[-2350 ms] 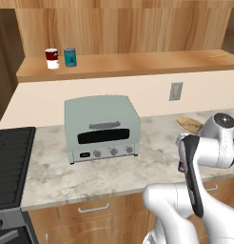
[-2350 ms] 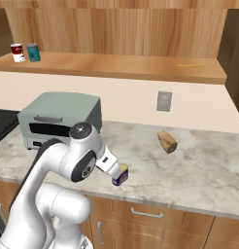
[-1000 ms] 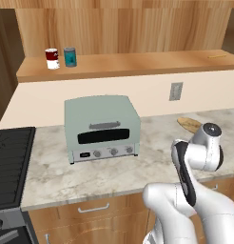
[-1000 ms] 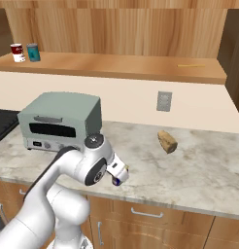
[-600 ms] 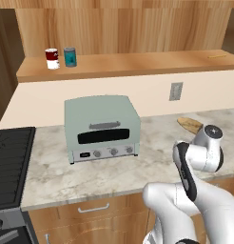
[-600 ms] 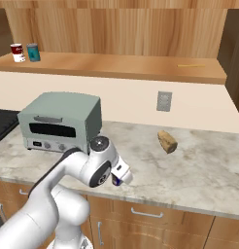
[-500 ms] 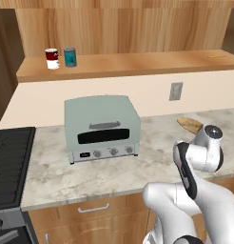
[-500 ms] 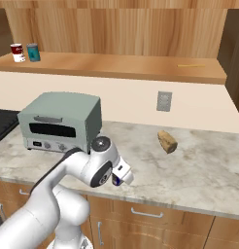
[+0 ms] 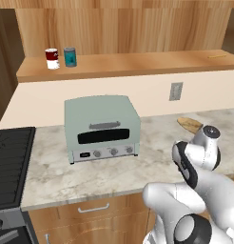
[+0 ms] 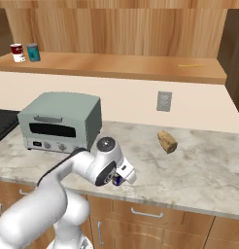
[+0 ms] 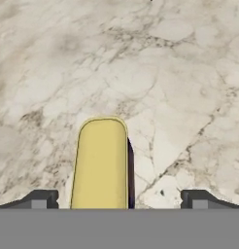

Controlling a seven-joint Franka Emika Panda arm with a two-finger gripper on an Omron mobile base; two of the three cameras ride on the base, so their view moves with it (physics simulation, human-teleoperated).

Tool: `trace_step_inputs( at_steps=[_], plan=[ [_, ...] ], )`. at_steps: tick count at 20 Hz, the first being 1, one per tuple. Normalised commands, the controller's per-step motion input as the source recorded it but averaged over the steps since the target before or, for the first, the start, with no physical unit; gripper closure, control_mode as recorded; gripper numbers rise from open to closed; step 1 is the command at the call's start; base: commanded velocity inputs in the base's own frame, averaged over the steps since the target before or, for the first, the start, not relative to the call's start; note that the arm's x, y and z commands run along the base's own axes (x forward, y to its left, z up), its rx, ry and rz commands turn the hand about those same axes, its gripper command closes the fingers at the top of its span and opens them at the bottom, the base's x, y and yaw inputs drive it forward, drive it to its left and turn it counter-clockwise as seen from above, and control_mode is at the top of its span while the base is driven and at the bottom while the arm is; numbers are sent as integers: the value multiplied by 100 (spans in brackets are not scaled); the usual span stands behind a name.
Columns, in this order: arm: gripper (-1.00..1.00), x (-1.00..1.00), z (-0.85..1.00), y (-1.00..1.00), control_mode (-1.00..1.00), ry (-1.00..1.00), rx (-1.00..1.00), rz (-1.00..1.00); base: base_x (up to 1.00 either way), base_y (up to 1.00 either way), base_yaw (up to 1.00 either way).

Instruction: Pick the cans from the counter and place them in their designated side in the cabinet.

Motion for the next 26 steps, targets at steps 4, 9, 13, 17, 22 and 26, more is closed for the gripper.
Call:
trace_step_inputs(
  at_steps=[4,9,13,17,22,26],
  plan=[
    [-100,17,-22,0,-100,0,0,0,0,0,0],
    [-100,17,-24,0,-100,0,0,0,0,0,0],
    [-100,17,-25,0,-100,0,0,0,0,0,0],
    [-100,18,-25,0,-100,0,0,0,0,0,0],
    [100,17,-27,0,-100,1,0,0,0,0,0],
    [100,7,-24,-2,-100,0,0,0,0,0,0]
  ],
)
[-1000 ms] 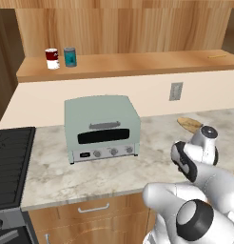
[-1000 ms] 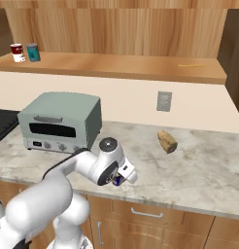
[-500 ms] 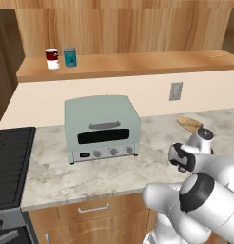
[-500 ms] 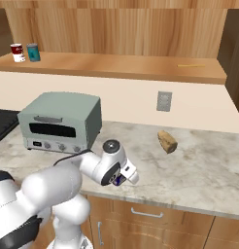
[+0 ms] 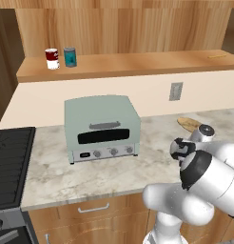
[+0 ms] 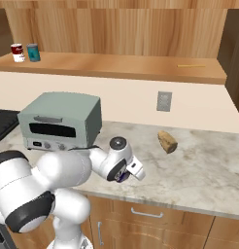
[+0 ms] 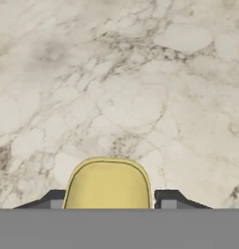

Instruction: Pick the cans from the counter and place them in their designated side in the cabinet.

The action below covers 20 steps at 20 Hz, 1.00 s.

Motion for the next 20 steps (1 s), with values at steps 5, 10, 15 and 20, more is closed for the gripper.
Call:
trace_step_inputs(
  at_steps=[5,10,15,20],
  plan=[
    [100,0,-13,-6,-100,0,0,-1,0,0,0],
    [100,0,-1,0,-100,-2,0,0,0,0,0],
    [100,0,25,1,-100,-7,0,0,0,0,0],
    [100,-8,47,1,-100,-9,0,0,0,0,0]
  ],
)
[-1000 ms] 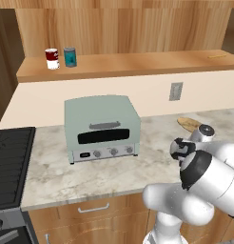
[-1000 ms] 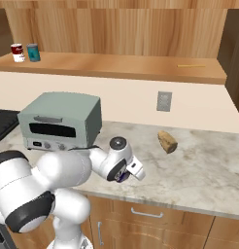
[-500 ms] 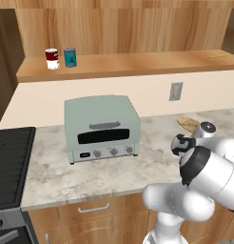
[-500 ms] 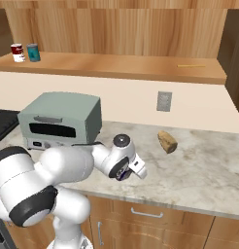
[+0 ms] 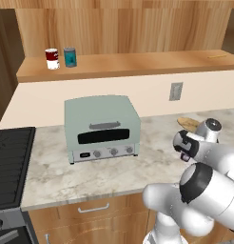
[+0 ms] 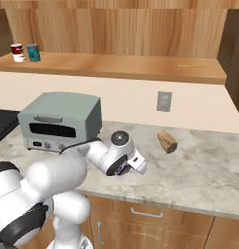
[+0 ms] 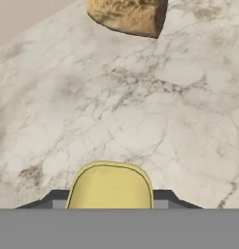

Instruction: Pick the cans from the counter and place them in their designated side in the cabinet.

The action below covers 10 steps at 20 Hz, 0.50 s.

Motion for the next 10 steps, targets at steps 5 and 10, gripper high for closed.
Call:
trace_step_inputs(
  at_steps=[5,10],
  plan=[
    [100,-10,59,7,-100,-11,0,1,0,0,0],
    [100,-17,52,0,-100,-11,0,1,0,0,0]
  ],
)
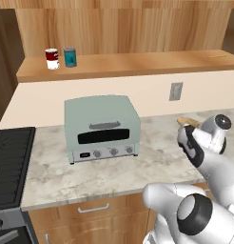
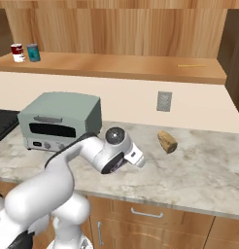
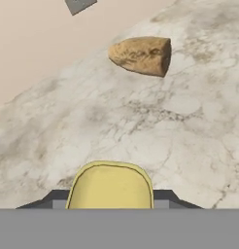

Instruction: Pick the cans from the counter and place them in their designated side in the cabinet.

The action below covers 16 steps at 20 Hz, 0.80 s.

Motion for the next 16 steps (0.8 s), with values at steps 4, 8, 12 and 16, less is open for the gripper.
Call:
trace_step_inputs(
  at_steps=[4,8,12,16],
  plan=[
    [100,-22,48,0,-100,-9,0,1,0,0,0],
    [100,-29,42,0,-100,-10,-2,0,0,0,0],
    [100,-32,38,0,-100,-10,-1,0,0,0,0],
    [100,-37,35,0,-100,-12,0,1,0,0,0]
  ],
)
